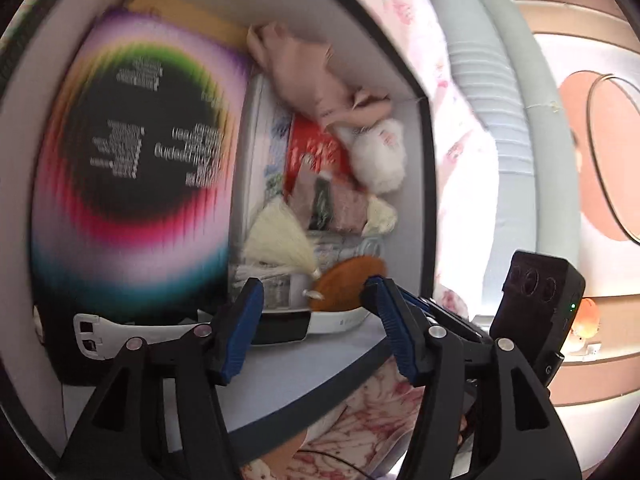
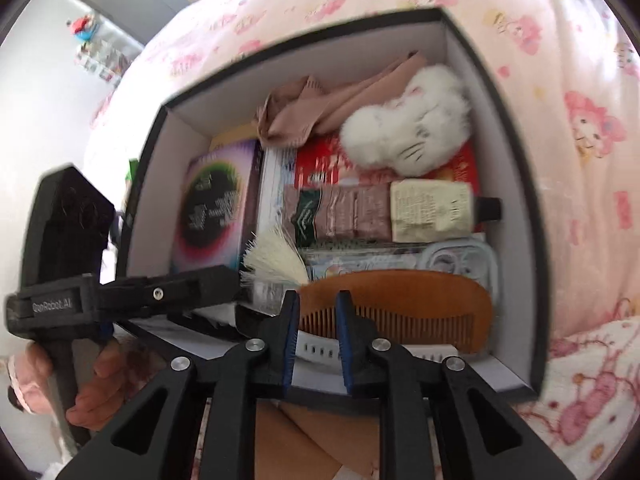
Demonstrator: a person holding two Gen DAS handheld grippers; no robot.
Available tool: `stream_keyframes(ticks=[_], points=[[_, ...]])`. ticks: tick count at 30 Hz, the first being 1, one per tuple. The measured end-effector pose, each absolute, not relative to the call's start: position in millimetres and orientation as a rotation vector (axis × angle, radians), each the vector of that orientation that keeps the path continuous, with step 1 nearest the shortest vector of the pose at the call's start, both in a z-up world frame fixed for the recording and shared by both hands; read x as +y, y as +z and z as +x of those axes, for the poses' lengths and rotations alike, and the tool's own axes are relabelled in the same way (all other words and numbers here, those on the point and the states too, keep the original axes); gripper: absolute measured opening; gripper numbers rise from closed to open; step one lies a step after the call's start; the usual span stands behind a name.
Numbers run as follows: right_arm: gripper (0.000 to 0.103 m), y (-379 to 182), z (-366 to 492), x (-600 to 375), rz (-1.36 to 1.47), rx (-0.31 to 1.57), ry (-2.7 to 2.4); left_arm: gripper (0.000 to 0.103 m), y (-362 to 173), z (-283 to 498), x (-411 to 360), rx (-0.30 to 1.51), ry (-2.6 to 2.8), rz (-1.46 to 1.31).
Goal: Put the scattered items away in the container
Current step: 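Lower the smartwatch into the box and open the left gripper, then move the left gripper to the black square frame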
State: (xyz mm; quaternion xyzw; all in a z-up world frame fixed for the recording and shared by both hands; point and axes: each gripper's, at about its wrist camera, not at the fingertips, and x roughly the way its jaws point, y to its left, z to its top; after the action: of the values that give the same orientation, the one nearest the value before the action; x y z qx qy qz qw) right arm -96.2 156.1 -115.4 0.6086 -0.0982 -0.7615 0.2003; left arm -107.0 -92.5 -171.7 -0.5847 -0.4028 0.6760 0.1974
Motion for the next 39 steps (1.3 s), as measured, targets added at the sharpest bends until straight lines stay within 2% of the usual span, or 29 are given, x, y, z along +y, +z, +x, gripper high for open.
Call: stream_keyframes(ticks=[4, 10, 13, 15, 20, 27, 30, 39], points=[[0.016, -96, -90, 164, 1.632, -0.253, -2.251, 0.059, -161, -104, -95, -1.093, 2.000, -1.604], [0.018, -62, -80, 154, 1.486, -0.100, -2.468, 0.059, -92, -70, -80, -0.667, 2.455, -1.359], [0.033, -38, -69, 150, 1.376, 0.020, -2.591, 0.060, -61, -49, -80, -0.581, 2.597, -1.220], [0.038, -24, -62, 146, 1.279, 0.070, -2.656, 0.061, -46, -37, -88, -0.577, 2.654, -1.156], [0.047, -5, -58, 140, 1.202, 0.046, -2.613, 0.063, -29, -12, -127, -0.658, 2.792, -1.084], [0.048, -20, -58, 108, 1.234, 0.008, -2.441, 0.064, -35, 25, -205, -0.818, 2.928, -1.149], [0.048, -24, -65, 70, 1.249, 0.073, -2.350, 0.064, -51, 42, -238, -0.908, 3.000, -1.174], [0.048, -34, -89, -63, 1.236, 0.096, -2.066, 0.064, -114, 63, -332, -1.280, 2.925, -1.276]])
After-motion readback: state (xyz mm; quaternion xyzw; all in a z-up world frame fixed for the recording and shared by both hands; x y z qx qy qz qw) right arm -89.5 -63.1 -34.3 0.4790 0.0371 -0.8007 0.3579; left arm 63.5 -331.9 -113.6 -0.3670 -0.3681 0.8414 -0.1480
